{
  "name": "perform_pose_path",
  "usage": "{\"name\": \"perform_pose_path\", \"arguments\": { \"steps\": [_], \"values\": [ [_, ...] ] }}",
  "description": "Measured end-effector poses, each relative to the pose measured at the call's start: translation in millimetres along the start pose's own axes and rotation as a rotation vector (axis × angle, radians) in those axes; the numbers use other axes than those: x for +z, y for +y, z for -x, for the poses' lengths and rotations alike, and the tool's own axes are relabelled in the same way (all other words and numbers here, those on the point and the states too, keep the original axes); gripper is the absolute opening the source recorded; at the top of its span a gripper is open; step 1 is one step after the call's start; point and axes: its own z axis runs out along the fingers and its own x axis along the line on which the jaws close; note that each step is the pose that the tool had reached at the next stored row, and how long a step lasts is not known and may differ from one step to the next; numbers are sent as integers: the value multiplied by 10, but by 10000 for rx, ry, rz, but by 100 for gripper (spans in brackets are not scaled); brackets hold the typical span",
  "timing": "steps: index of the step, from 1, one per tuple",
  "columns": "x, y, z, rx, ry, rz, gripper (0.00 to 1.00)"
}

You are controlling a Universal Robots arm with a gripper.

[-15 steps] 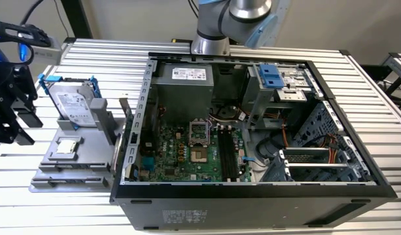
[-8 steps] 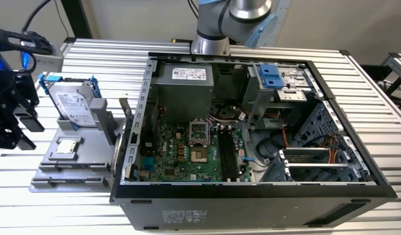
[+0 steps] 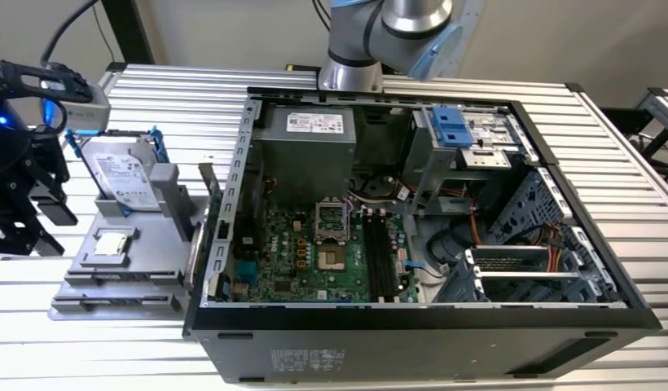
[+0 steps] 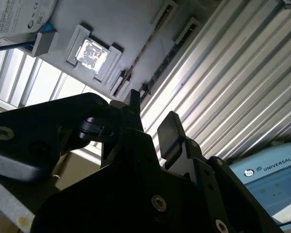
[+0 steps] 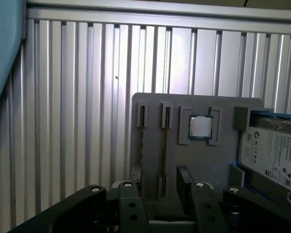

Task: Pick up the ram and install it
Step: 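Pick up the ram and move it above insertion slot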

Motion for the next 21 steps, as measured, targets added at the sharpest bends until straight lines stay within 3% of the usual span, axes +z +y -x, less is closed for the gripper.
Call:
{"name": "perform_pose_path", "arguments": {
  "steps": [9, 21],
  "values": [
    [140, -3, -11, 1, -18, 3, 100],
    [259, -4, -30, -1, -16, 6, 100]
  ]
}}
